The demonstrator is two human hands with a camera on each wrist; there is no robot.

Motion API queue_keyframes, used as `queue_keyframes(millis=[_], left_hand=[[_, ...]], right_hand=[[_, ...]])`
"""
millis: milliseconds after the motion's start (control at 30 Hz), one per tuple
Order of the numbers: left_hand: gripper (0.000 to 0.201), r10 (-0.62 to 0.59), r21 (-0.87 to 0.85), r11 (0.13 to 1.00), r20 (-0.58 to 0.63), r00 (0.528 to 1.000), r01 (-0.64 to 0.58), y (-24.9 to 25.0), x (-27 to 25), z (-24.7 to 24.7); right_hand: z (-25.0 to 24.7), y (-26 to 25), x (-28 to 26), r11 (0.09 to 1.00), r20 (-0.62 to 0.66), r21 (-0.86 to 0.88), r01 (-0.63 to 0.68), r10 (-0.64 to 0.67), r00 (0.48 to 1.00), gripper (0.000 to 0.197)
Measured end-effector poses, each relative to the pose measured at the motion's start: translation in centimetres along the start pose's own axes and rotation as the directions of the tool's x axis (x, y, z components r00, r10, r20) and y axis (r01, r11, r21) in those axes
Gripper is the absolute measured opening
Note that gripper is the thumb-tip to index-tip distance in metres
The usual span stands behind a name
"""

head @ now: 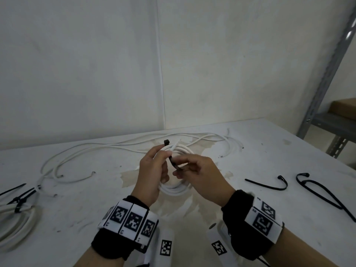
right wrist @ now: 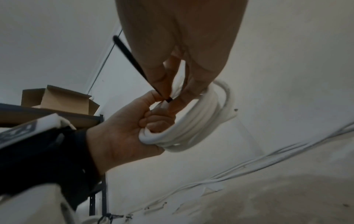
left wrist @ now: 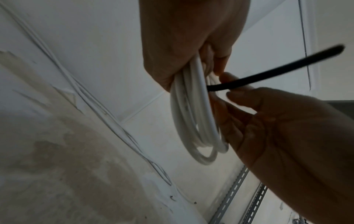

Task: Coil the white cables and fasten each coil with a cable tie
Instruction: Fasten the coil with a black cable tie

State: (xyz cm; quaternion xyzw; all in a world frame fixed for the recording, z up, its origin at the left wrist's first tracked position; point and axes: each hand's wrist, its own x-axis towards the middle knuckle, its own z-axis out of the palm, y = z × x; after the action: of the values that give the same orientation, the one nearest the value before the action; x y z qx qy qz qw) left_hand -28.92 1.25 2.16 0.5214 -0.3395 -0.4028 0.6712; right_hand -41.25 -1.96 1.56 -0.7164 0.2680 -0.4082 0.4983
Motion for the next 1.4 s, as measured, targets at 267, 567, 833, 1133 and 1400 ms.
queue_keyframes(millis=[267, 567, 833, 1133, 1400], left_hand=[[0.014, -0.015, -0.037, 0.999, 0.018, 1.000, 0.016, -0.1, -0.1, 0.2], [0.018, 0.004, -0.008, 1.000, 0.041, 0.999, -0.004, 0.1, -0.8, 0.4], [0.018, 0.007, -0.026, 1.000, 0.058, 0.998, -0.005, 0.1, -1.0, 0.5], [0.019, 0.011, -0.016, 1.000, 0.053, 0.999, -0.010, 0.0, -1.1, 0.2], [0.019, 0.005, -0.019, 1.000, 0.067, 0.998, -0.004, -0.2, -1.0, 0.0]], right_hand=[[-0.2, -1.0, -0.6, 0.983, -0.026, 0.102, 0.150, -0.148, 0.989, 0.024], [-0.5, -2.0, 0.5, 0.999, -0.112, 0.052, -0.013, 0.019, 0.994, 0.023], [-0.7, -2.4, 0.6, 0.995, -0.138, -0.058, -0.084, 0.076, 0.988, 0.027], [-0.5, -2.3, 0.5, 0.992, -0.161, -0.095, -0.085, 0.069, 0.985, 0.029], [-0.3, -2.3, 0.7, 0.990, -0.171, -0.086, -0.110, 0.094, 0.981, 0.027]])
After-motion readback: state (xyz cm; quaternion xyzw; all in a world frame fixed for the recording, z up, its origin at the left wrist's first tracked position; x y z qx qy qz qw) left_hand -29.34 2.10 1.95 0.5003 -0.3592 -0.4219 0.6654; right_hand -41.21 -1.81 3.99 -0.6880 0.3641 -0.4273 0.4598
